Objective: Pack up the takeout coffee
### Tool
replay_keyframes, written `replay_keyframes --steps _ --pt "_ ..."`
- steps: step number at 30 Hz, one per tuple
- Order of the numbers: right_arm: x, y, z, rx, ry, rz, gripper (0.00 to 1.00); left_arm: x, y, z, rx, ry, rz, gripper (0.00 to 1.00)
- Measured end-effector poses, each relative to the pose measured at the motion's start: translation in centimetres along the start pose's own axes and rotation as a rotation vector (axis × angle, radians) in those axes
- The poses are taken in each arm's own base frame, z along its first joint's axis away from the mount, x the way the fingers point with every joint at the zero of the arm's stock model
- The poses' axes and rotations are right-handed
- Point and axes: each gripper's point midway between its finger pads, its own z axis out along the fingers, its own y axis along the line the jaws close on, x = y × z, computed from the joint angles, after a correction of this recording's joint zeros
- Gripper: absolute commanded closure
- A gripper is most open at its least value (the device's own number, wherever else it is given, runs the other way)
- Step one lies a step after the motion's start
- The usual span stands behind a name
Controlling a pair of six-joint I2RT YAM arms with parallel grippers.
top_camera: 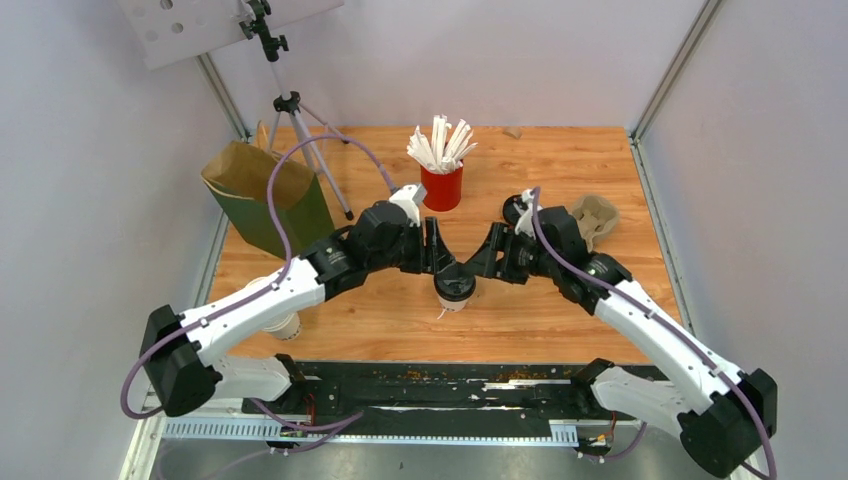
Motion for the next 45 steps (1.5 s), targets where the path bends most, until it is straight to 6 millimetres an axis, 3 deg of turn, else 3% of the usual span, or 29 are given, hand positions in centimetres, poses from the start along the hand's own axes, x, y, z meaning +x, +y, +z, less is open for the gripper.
replay_keyframes --steps 4,10,16,25,33,45 --pt "1.5 -1.1 -0.5 0.022 -0.008 0.108 0.34 -1.0 0.2 1.0 -0.011 0.038 0.110 0.39" --pt "3.8 -3.3 0.6 0.068 0.024 0.223 0.47 0.4 1.6 3.6 -0.014 0.166 0.245 0.41" --pt "3.9 -3.6 1.6 0.064 0.028 0.251 0.56 2.4 3.1 5.1 -0.008 0.278 0.352 0.43" --pt "4.4 -4.6 3.2 0.086 0.063 0.240 0.68 2.6 4.8 6.6 -0.006 0.325 0.404 0.51" --pt "4.0 -4.2 4.1 0.068 0.084 0.193 0.73 2.9 5.0 6.7 0.008 0.347 0.402 0.57" --pt "3.0 -3.9 5.1 0.047 0.135 0.014 0.67 2.8 6.2 5.5 -0.052 0.333 0.358 0.60"
